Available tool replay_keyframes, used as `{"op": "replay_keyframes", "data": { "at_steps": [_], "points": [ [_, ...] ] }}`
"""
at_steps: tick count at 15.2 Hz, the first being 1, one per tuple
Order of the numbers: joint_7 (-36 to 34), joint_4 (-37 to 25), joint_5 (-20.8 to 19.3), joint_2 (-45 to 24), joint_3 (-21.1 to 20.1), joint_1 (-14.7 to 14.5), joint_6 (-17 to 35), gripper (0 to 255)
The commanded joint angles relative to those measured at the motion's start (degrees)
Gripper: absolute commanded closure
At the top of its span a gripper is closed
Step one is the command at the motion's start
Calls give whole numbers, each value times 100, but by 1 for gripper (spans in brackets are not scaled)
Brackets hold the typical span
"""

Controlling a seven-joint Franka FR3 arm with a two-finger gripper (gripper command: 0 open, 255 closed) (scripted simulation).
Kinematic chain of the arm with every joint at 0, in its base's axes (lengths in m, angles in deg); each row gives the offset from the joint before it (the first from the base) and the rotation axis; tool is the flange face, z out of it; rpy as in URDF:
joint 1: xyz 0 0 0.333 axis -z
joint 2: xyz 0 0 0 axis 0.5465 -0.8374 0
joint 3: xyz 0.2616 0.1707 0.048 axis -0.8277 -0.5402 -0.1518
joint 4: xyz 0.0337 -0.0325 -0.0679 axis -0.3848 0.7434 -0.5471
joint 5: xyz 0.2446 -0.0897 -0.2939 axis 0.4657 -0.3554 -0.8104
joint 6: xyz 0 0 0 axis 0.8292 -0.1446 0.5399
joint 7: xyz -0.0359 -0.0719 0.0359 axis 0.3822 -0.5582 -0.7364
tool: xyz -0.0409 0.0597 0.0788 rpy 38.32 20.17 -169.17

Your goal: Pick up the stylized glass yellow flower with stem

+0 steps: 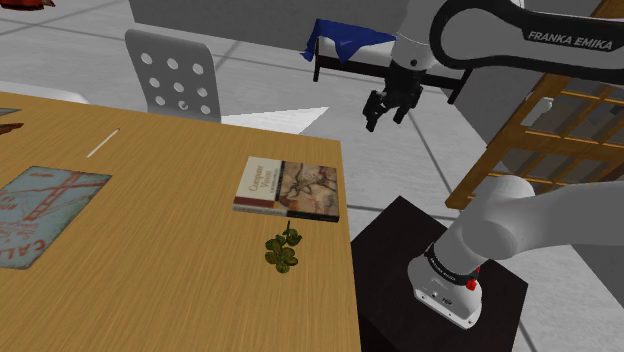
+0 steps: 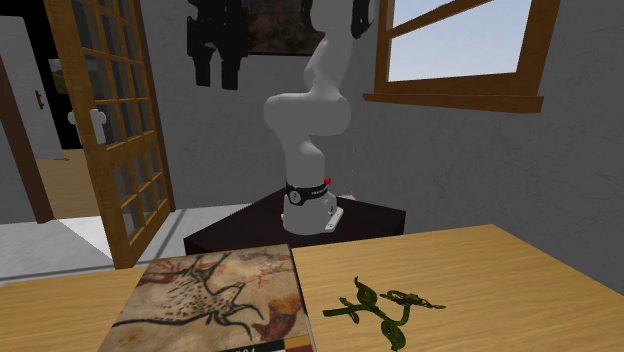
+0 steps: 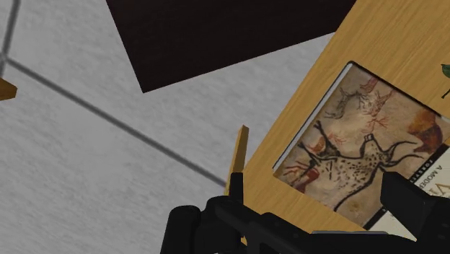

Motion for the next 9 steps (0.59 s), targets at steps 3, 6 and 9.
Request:
{"op": "replay_keyframes", "data": {
  "at_steps": [3, 6, 9],
  "points": [
    [-815, 391, 290, -61, -581, -96, 407, 0],
    [-1410, 555, 492, -272, -1031, -149, 745, 0],
    [-2019, 634, 659, -595, -1495, -175, 1106, 0]
  ]
}}
